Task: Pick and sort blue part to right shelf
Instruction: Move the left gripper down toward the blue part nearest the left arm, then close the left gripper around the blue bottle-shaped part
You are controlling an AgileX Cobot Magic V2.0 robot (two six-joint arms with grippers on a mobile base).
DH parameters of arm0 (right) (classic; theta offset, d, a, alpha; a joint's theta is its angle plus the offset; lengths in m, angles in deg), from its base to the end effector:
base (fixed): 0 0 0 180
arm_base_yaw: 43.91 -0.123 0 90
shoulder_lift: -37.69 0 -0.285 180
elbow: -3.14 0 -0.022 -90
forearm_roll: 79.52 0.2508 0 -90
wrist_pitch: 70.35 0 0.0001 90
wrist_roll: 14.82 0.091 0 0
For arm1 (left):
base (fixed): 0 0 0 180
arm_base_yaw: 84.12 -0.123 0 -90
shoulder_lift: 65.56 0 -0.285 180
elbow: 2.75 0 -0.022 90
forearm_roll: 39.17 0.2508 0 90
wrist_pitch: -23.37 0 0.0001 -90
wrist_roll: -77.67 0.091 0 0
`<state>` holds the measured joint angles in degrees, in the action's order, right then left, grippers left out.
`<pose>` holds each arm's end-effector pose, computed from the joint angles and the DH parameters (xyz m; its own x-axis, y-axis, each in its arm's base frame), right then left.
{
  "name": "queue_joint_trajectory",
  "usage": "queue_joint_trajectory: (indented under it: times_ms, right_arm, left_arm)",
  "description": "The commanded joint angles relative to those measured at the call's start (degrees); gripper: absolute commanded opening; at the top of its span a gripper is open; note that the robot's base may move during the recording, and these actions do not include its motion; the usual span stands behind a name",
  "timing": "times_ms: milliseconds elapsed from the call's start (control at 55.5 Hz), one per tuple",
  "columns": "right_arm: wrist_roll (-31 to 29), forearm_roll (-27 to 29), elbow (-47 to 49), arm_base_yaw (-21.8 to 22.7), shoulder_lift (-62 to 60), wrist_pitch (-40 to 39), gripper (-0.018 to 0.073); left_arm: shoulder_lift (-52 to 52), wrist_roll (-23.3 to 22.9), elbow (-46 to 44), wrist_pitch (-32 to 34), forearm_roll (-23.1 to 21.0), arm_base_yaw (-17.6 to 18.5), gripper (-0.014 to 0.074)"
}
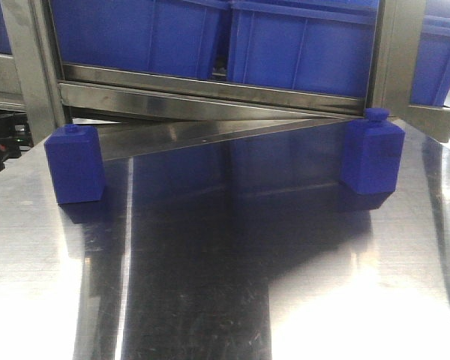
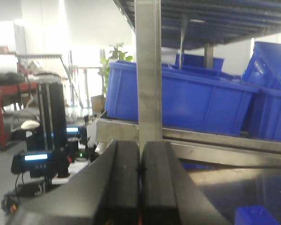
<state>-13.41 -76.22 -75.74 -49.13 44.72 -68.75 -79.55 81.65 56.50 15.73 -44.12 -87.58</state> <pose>0.0564 0.0053 0.2016 0.0356 0.0857 -0.9957 -0.0958 0.9920 0.0819 0.0471 0.0018 0.2997 0.1595 -0.0066 -0.9872 -0.0465 0.9988 -0.0141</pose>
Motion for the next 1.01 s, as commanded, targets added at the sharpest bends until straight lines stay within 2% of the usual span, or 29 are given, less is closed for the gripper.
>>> queue_joint_trajectory:
  times_ms: [0,108,234,468,576,684,810,990]
  right_arm:
    - [-0.32,0.08,0.44,0.16,-0.79,-5.3,0.0036]
    - [-0.32,0.08,0.44,0.16,-0.79,-5.3,0.0036]
    - [-0.32,0.08,0.44,0.16,-0.79,-5.3,0.0036]
    - [-0.32,0.08,0.44,0.16,-0.79,-5.3,0.0036]
    - [-0.32,0.08,0.44,0.16,-0.79,-5.3,0.0036]
    - [-0.32,0.08,0.44,0.16,-0.79,-5.3,0.0036]
    - [-0.32,0.08,0.44,0.16,-0.79,-5.3,0.0036]
    - [-0.32,0.08,0.44,0.16,-0.79,-5.3,0.0036]
  left_arm:
    - [-6.14,-0.34,-7.98,-3.1,-1.84,-0.11,0.0178]
    - [-13.44,-0.34,-14.79,-9.76,-5.07,-0.11,0.0307]
    - [-21.64,-0.34,-20.01,-14.33,-7.46,-0.11,0.0442]
    - [-36.23,0.48,-28.06,-23.83,-12.23,0.86,0.0537]
    - [-43.78,2.9,-33.16,-29.52,-16.62,3.4,0.0575]
    - [-50.77,2.9,-38.02,-31.08,-19.9,7.13,0.0592]
    - [-58.41,2.9,-44.01,-30.59,-20.0,13.27,0.0592]
    - [-69.72,2.2,-53.46,-32.2,-18.31,19.48,0.0574]
